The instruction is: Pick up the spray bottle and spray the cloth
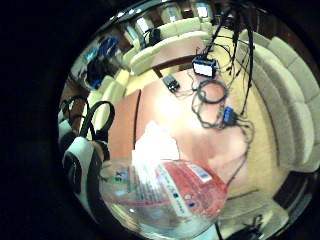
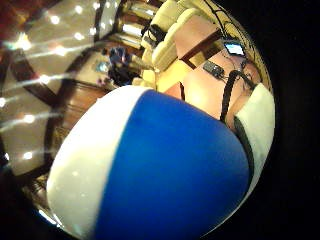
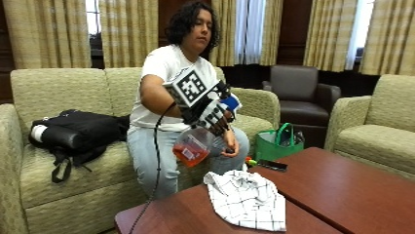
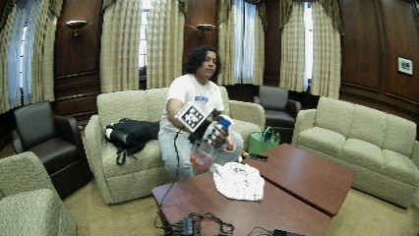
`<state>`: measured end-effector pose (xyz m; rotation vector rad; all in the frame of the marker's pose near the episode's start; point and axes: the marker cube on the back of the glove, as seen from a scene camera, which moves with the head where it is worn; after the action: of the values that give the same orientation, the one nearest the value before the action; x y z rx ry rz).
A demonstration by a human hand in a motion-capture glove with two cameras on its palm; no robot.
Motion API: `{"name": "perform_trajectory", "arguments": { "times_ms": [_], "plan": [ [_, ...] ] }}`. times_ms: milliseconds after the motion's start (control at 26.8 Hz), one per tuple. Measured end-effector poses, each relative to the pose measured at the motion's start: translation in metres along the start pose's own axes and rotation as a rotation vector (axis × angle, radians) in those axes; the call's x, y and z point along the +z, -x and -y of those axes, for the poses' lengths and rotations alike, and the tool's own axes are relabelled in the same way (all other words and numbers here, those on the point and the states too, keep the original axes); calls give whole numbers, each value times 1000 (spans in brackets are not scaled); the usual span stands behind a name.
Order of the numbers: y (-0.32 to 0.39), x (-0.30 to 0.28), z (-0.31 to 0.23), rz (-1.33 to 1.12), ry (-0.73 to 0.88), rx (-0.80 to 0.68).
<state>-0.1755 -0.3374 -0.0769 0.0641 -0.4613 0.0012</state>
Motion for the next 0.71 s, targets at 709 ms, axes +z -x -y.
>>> {"name": "perform_trajectory", "arguments": {
  "times_ms": [709],
  "plan": [
    [84, 101, -37, -1025, 449, -365]
  ]
}}
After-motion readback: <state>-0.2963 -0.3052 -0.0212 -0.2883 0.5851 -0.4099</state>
